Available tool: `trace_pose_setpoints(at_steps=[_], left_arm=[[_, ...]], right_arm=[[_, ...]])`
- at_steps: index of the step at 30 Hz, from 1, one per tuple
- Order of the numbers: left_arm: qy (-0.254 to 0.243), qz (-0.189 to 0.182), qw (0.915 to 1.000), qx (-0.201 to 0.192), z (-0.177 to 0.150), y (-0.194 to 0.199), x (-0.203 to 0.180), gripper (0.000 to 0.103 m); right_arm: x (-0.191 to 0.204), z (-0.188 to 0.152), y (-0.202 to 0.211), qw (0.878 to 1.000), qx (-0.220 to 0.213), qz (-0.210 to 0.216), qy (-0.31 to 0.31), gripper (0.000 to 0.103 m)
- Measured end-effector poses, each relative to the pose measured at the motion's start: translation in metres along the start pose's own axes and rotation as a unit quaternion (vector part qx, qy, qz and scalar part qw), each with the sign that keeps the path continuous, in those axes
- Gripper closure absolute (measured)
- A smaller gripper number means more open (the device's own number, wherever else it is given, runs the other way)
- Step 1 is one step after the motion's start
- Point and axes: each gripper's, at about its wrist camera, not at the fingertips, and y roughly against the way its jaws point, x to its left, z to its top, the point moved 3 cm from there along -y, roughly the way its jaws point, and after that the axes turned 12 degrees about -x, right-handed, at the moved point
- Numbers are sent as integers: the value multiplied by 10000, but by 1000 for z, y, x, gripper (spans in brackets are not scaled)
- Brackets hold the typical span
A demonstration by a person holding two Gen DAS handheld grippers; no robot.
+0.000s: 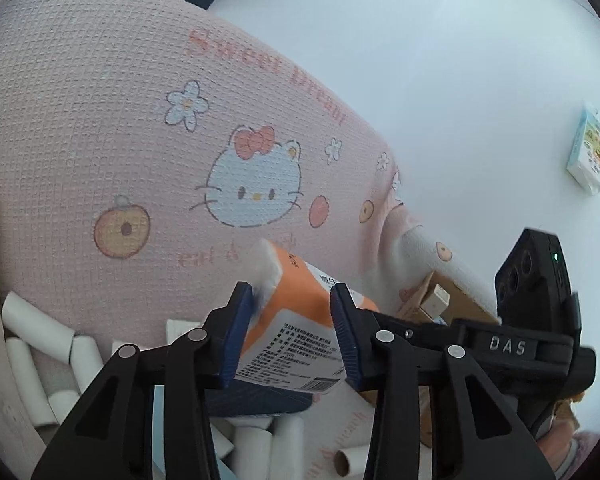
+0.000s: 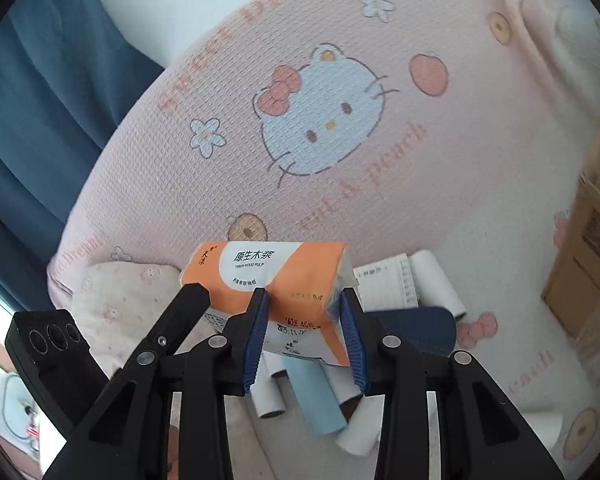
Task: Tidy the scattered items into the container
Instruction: 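Lift the tissue pack with both grippers and carry it off the pile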
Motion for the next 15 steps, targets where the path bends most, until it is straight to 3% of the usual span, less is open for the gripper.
trace_pose_setpoints(at_steps=[6,15], left_arm=[[101,72,9995,292,-10,26,-27,59],[-474,275,9951,821,-54,40,-91,59]], right_arm=[[-20,-10,36,9998,117,108,-144,69],[-63,-15,89,9989,370,50,-269,69]])
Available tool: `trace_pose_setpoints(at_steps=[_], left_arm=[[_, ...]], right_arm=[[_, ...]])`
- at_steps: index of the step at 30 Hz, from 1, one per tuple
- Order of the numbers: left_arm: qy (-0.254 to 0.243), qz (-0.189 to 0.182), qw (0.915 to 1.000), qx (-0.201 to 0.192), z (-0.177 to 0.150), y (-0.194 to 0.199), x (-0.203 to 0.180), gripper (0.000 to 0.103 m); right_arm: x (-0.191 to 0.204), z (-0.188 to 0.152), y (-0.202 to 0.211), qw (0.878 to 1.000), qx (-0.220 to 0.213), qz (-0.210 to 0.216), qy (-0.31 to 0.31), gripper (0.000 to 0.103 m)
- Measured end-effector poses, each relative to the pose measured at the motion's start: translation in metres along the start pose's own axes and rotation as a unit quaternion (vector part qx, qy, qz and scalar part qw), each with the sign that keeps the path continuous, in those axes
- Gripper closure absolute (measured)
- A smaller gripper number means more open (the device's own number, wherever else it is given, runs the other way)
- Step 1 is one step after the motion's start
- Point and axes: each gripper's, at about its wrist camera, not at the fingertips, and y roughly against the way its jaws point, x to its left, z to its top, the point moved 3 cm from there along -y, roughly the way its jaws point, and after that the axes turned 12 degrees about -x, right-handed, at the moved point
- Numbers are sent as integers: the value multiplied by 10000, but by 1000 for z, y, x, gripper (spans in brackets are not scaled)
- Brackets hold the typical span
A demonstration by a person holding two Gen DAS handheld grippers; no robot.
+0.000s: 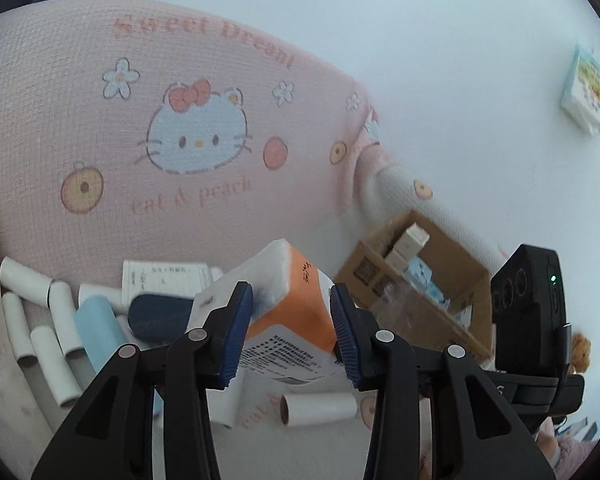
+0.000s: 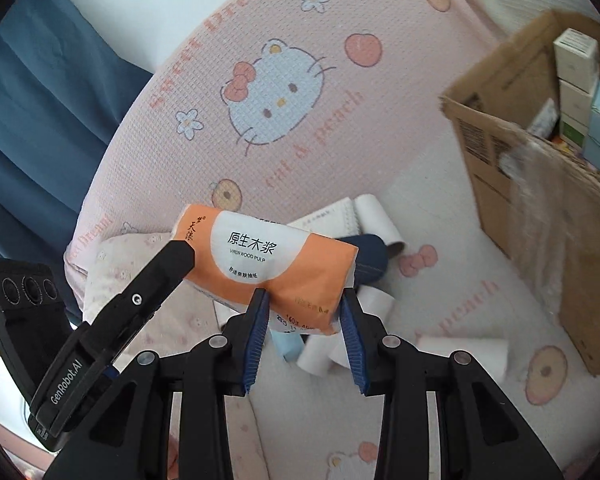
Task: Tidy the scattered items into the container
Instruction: 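Lift the tissue pack with both grippers and carry it off the pile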
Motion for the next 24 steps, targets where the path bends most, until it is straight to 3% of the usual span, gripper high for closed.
trace_pose_setpoints(at_steps=[8,12,18,24], left_arm=[[201,348,9963,757,-86,10,-11,59],[758,416,9920,924,-122,12,-1,59],[997,690,9881,950,-141,10,13,59],[1137,664,9830,1281,-156,-7,30,60]], right_arm=[[-41,-43,30,9989,455,-53,-129,69],[-65,-61,30,9973,497,-73,-540,69],[-68,-82,15,9962,775,-320,-240,69],[-85,-91,-7,9931,999,-323,-516,70]])
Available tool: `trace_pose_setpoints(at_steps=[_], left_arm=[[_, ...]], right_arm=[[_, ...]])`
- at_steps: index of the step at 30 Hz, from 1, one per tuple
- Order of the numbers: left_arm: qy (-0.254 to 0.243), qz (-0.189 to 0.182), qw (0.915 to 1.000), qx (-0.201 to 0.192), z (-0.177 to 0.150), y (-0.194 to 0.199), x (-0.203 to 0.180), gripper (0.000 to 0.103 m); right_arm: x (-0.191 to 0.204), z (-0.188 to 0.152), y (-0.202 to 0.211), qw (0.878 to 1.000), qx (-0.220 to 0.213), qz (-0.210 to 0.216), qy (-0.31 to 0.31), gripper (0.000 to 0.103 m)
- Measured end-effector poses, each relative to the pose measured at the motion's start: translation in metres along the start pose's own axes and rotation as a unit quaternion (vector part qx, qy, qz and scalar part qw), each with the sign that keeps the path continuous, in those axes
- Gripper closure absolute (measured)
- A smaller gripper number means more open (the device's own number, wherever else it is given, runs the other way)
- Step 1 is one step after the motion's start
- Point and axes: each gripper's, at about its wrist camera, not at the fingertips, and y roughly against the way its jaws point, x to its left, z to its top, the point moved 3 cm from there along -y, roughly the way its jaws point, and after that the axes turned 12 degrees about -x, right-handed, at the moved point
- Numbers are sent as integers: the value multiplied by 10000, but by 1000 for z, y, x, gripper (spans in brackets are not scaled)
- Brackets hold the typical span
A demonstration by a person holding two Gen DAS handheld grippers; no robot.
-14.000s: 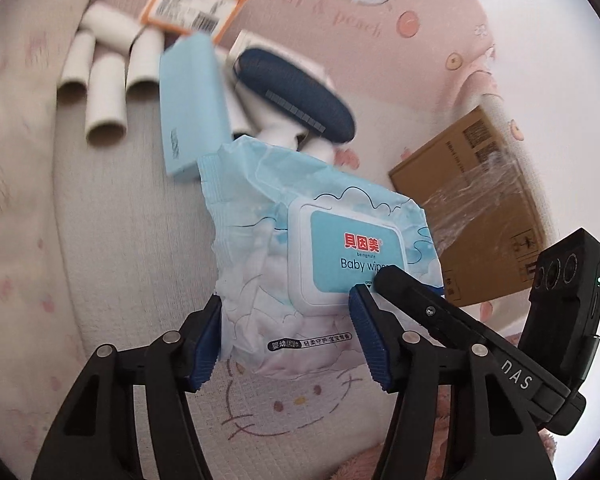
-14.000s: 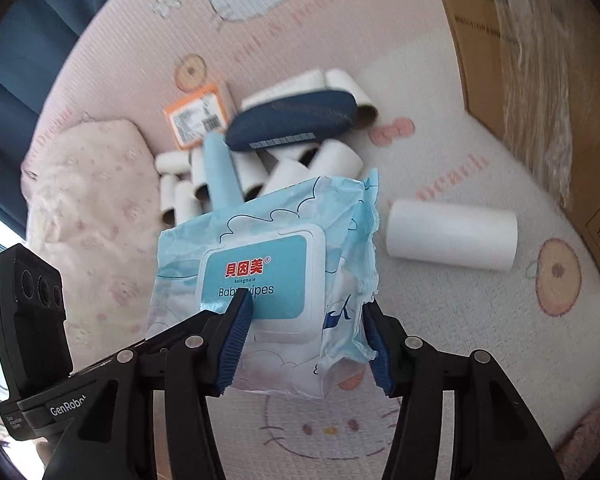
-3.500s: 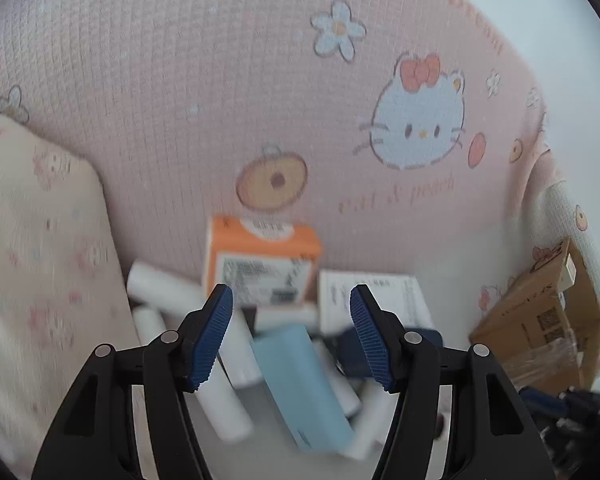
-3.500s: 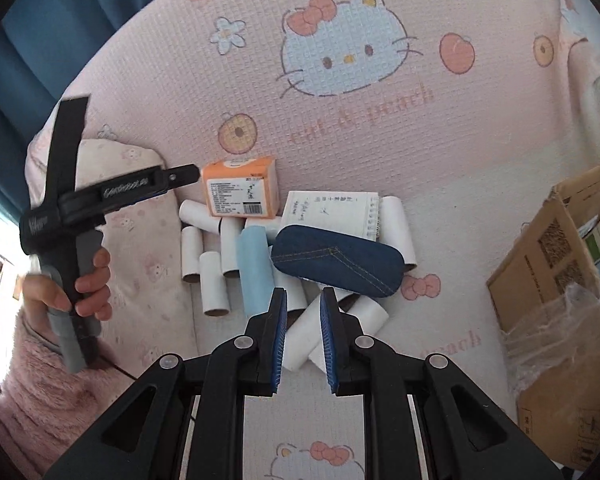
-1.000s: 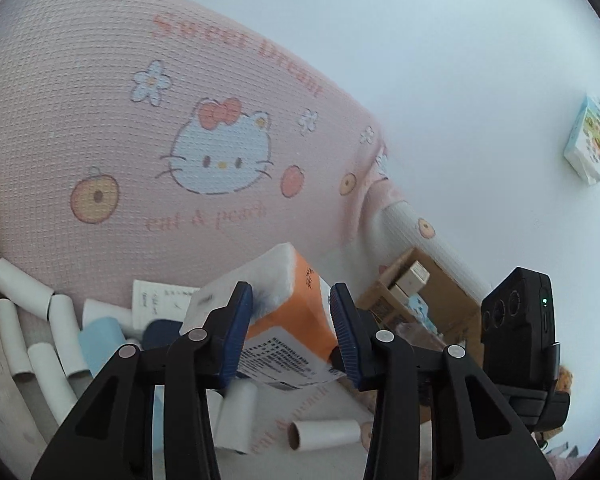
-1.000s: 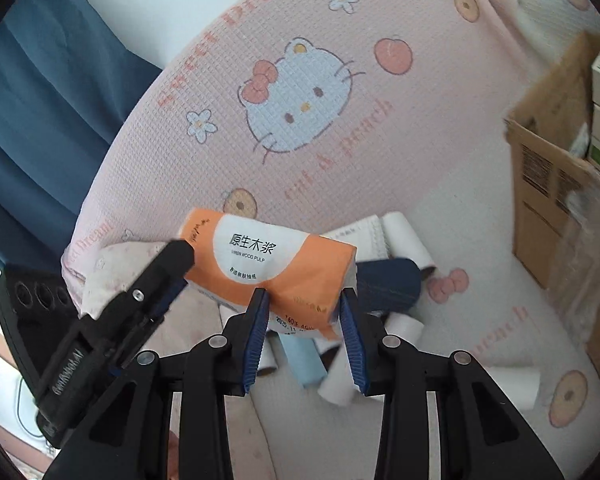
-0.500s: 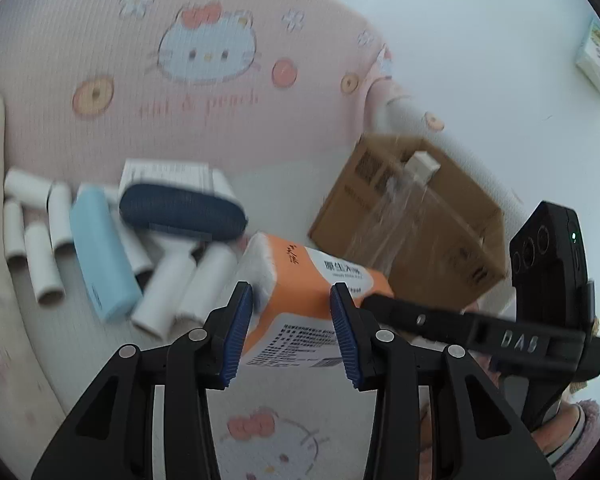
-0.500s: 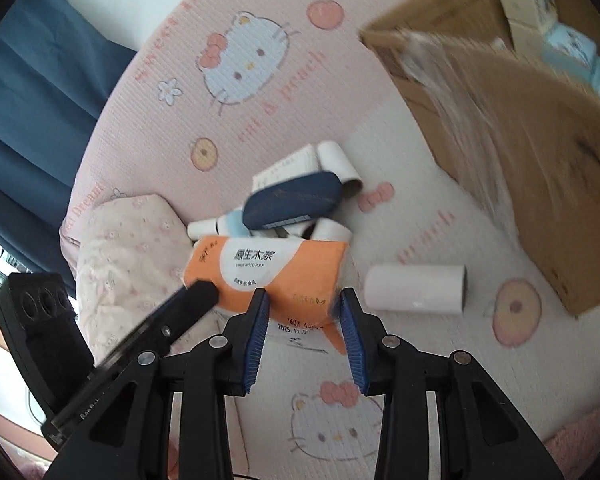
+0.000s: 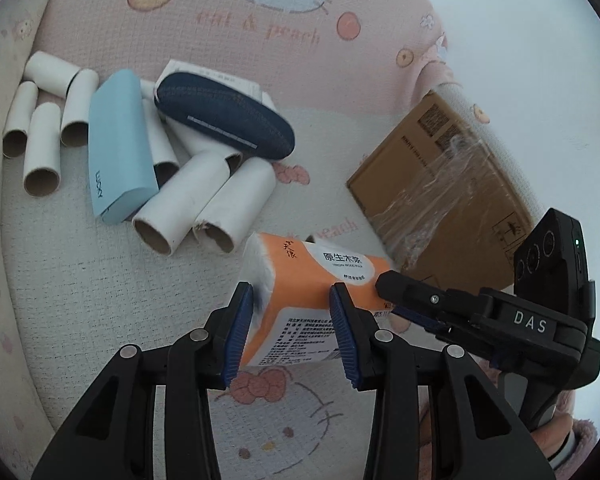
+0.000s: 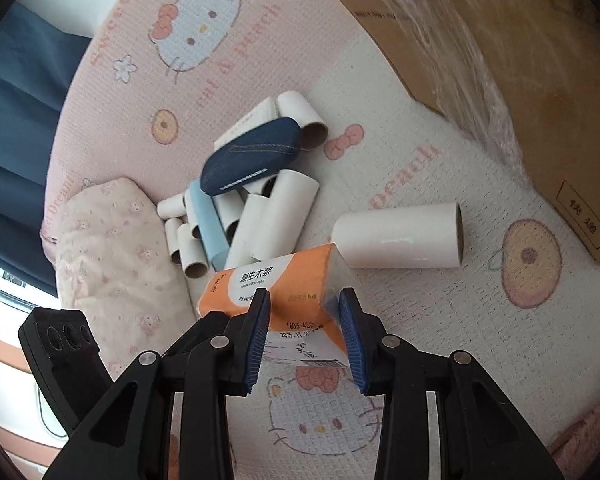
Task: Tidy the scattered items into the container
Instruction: 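Lift the tissue pack with both grippers and carry it off the pile, then set the tissue pack down on the sheet and open both grippers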
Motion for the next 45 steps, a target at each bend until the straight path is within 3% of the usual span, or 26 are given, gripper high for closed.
trace_pose_setpoints(at_steps=[7,12,16,19,25,30,32,34,37,40,45], left_arm=[[-555,226,9982,97,-16,-9,1,60],[-223,167,9987,424,-30,-7,12,60],[-133,203,9980,588,-38,1,12,60],[-12,164,9984,547,-36,12,7,59],[333,101,9991,240,-21,38,5,48],[351,254,9985,323,-17,26,9,46],[620,265,9976,182,-13,26,14,48],[845,63,9964,91,-8,26,15,56],[765,81,9969,144,-7,23,11,67],[513,200,9983,211,-13,19,7,78],[549,136,9975,421,-27,22,11,79]], right_arm=[[-3,-4,-19,9994,306,-57,123,69],[-15,-14,-19,9979,602,-12,-220,69],[-4,-23,-11,9966,759,-213,242,69],[1,-26,-3,9962,725,-248,410,69],[12,-21,23,9969,412,-204,635,69],[4,-28,12,9936,701,-533,708,69],[3,-28,14,9947,555,-543,674,69],[7,-21,22,9963,339,-187,764,69],[8,-13,27,9972,153,-122,718,79],[0,-18,18,9977,376,-149,539,86],[-5,-28,10,9960,724,-172,485,87]])
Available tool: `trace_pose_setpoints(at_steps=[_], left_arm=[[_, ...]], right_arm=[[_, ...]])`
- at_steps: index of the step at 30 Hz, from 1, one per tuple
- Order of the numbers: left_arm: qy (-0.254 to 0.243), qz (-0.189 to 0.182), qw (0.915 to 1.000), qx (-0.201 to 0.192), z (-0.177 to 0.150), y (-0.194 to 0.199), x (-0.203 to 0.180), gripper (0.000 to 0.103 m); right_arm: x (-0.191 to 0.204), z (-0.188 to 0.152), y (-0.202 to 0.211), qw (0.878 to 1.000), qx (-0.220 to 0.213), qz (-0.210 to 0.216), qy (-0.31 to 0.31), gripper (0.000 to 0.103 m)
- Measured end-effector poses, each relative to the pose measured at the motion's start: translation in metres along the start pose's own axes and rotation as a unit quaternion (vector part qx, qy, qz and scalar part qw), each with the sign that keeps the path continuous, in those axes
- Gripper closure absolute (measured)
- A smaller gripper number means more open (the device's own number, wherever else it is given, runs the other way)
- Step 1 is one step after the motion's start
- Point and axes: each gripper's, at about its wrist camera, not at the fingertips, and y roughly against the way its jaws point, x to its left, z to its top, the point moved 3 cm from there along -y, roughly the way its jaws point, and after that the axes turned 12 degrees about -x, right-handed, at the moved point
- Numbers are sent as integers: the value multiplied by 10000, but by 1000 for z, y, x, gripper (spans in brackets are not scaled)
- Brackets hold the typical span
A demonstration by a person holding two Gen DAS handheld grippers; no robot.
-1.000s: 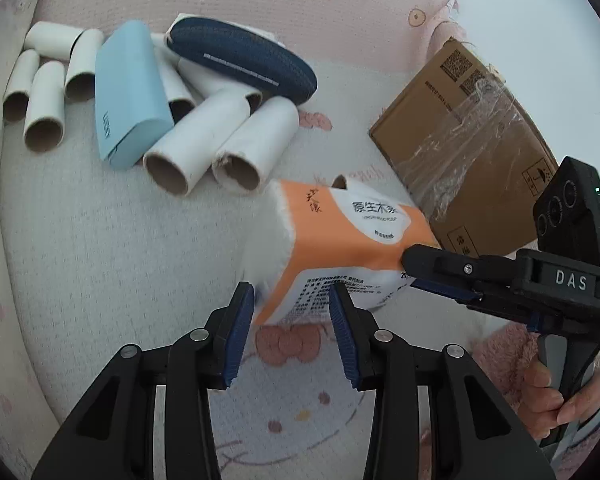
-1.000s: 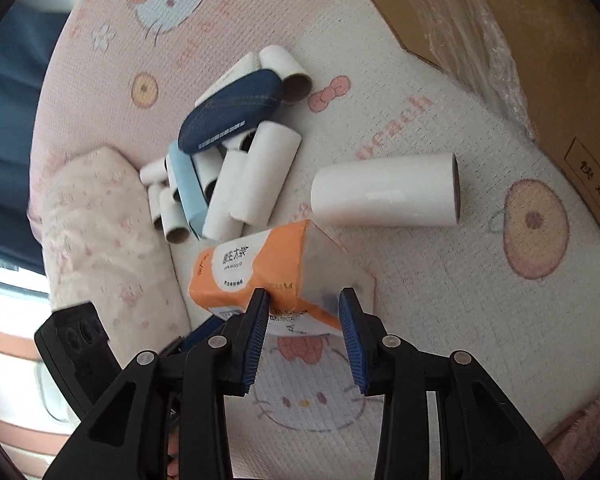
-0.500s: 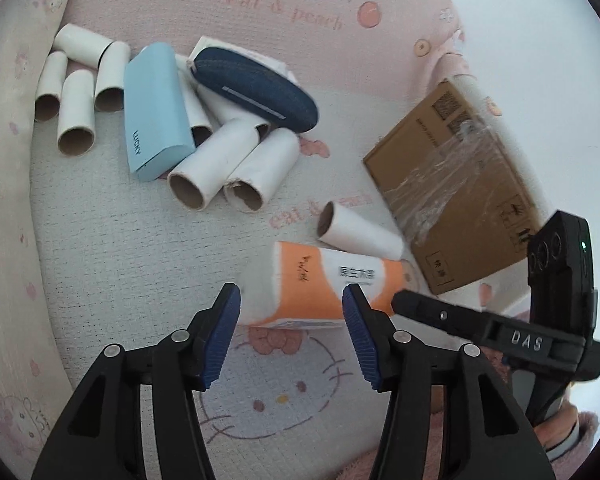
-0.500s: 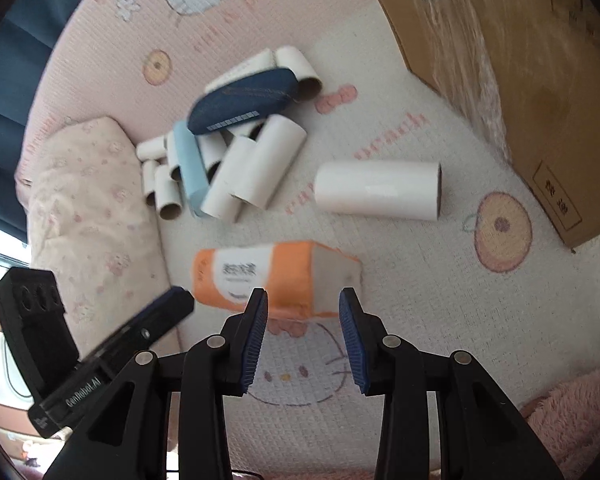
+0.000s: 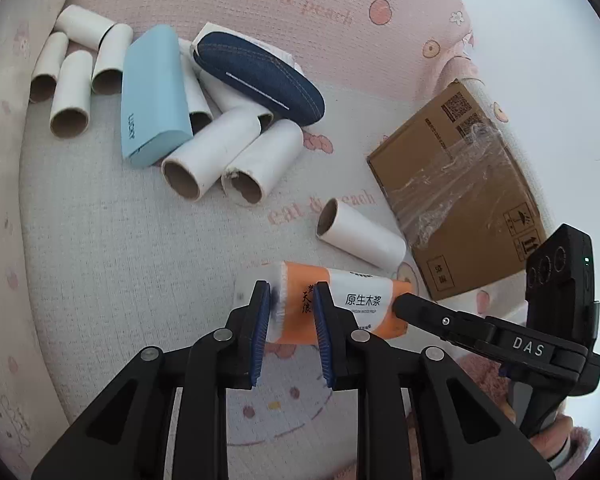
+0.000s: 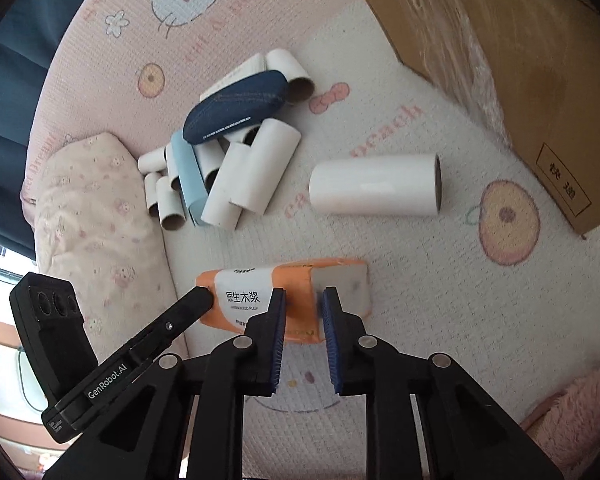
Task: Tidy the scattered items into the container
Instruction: 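Set the tissue pack down on the sheet and open both grippers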
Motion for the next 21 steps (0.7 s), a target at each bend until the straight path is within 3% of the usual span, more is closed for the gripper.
trace_pose_setpoints(at_steps=[4,9,12,17,21], left_arm=[[47,-100,9999,133,-14,7,6,79],[-24,-44,9995,308,-35,10,7,78],[289,-108,9985,462,-44,6,18,77],[685,293,9940,806,-55,-23,38,78],[894,348,9925,761,-50,-24,42,79]], right_arm=[[-1,-11,1,9996,266,-1,-6,87],[2,-28,-2,9972,569,-340,344,87],[-5,-35,-6,9963,732,-389,233,87],[-14,-45,-35,9906,1135,-721,232,87],[-23,-46,-47,9878,1311,-837,95,87]])
